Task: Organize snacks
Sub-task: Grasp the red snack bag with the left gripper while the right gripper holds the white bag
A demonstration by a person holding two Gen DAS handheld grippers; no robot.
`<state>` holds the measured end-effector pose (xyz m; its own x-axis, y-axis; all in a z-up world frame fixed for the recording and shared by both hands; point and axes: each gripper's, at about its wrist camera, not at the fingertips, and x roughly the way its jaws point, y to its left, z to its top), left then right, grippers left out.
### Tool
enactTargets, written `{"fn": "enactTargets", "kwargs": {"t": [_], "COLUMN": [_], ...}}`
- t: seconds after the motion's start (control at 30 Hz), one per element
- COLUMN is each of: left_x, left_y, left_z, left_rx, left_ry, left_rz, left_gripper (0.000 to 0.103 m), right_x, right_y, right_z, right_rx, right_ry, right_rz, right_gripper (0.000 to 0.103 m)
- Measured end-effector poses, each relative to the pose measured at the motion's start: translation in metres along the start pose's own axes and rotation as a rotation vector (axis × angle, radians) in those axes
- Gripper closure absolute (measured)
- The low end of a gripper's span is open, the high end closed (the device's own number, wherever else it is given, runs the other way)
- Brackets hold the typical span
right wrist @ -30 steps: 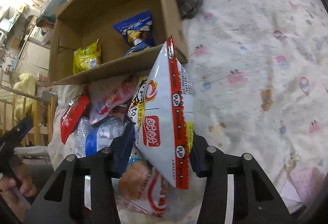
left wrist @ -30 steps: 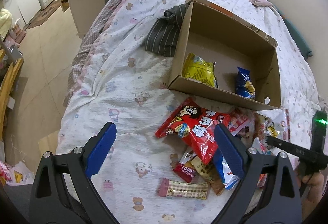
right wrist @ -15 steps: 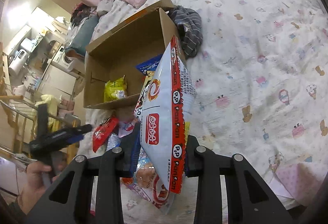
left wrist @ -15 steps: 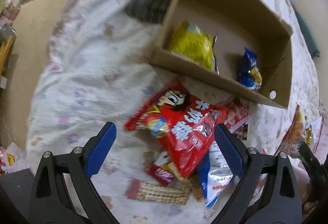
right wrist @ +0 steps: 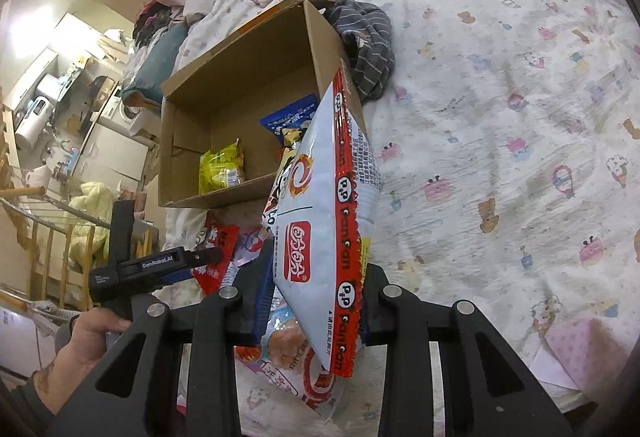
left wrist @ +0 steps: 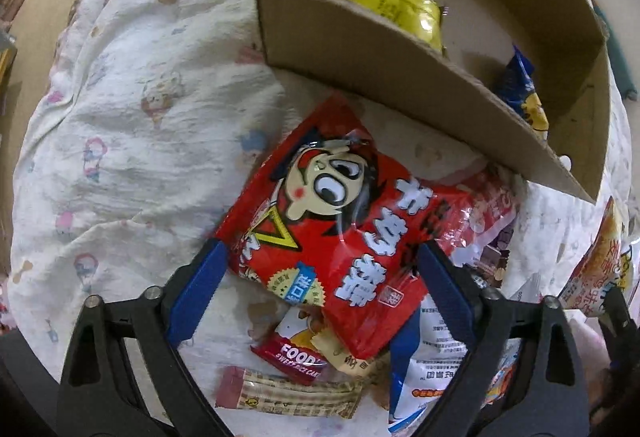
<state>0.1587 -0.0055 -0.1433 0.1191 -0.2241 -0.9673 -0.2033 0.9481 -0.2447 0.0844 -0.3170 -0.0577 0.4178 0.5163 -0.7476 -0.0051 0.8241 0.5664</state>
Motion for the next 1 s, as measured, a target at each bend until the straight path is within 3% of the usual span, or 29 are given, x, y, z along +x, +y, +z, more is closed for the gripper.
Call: {"fn": "enactTargets", "kwargs": {"t": [0.03, 0.1, 0.3, 0.4, 1.0], "left_x": [-0.002, -0.009, -0.026, -0.04, -0.114], "left_y": [-0.006, -0.012, -0.011, -0.007, 0.004], "left_z": [-0.002, -0.005, -0.015, -0.023, -0.064], "left_rx": [0.02, 0.062, 0.084, 0.101, 0.162], "left_ry": [-0.008, -0.041, -0.073, -0.099, -0.303], "left_rz": [0.012, 0.029, -0.02, -0.039, -0.044], "left_gripper": [0.029, 0.051, 0.07, 0.075, 0.084], "right_x": [0.0, 0.0, 0.004, 0.003, -0.003], "right_y": [0.001, 0.002, 0.003, 0.007, 0.03], "right_z": [0.0, -0.001, -0.004, -0.005, -0.01], "right_rx": [-0.004, -0.007, -0.022, -0.032, -0.094], "right_ry": [-0.001, 0.0, 0.011, 0.008, -0.02], "right_rz": [0.0, 0.001, -0.013, -0.01, 0.038], "right_gripper": [0.069, 0.069, 0.069, 0.069, 0.069]}}
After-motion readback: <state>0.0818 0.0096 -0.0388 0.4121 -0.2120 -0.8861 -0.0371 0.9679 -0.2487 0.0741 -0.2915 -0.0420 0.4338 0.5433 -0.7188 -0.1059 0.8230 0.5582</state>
